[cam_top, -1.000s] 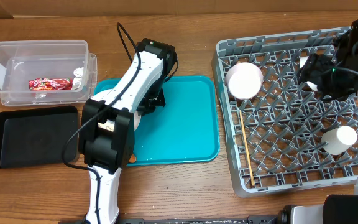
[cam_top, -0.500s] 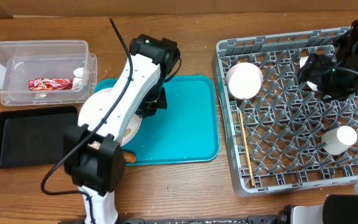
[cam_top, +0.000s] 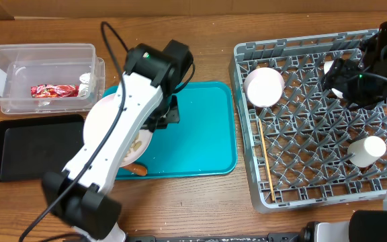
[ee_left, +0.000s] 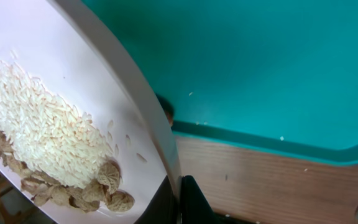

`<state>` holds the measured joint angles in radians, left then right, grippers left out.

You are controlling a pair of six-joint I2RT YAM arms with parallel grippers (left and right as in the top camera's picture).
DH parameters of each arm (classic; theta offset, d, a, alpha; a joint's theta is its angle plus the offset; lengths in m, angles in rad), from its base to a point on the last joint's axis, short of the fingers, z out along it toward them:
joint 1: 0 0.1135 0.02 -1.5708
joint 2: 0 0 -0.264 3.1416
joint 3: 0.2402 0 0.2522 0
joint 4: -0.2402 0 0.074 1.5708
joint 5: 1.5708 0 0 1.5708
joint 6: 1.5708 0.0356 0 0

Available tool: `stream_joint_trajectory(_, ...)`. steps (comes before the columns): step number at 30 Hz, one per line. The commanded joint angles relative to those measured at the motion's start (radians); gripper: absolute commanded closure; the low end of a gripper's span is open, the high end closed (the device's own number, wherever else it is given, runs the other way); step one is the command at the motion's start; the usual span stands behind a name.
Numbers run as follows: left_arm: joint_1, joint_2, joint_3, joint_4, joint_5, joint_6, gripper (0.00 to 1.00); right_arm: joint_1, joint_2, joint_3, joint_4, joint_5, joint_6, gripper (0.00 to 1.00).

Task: Sort waste into correct bins and load items into the dishwasher
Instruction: 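Lift the plate and carry it left over the black tray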

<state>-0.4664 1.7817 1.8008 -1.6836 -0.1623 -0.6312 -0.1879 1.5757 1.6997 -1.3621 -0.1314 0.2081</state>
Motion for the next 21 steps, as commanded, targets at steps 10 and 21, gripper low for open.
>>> stream_joint_trajectory(10, 0.193, -0.148, -0.221, -0.003, -0.106, 0.058, 0.96, 0.003, -0.002, 0.0, 0.002, -0.01, -0.002, 0.27)
stream_joint_trajectory(21, 0.422, -0.148, -0.221, 0.172, 0.034, 0.274, 0.96, 0.003, -0.002, 0.0, 0.003, -0.009, -0.002, 0.27)
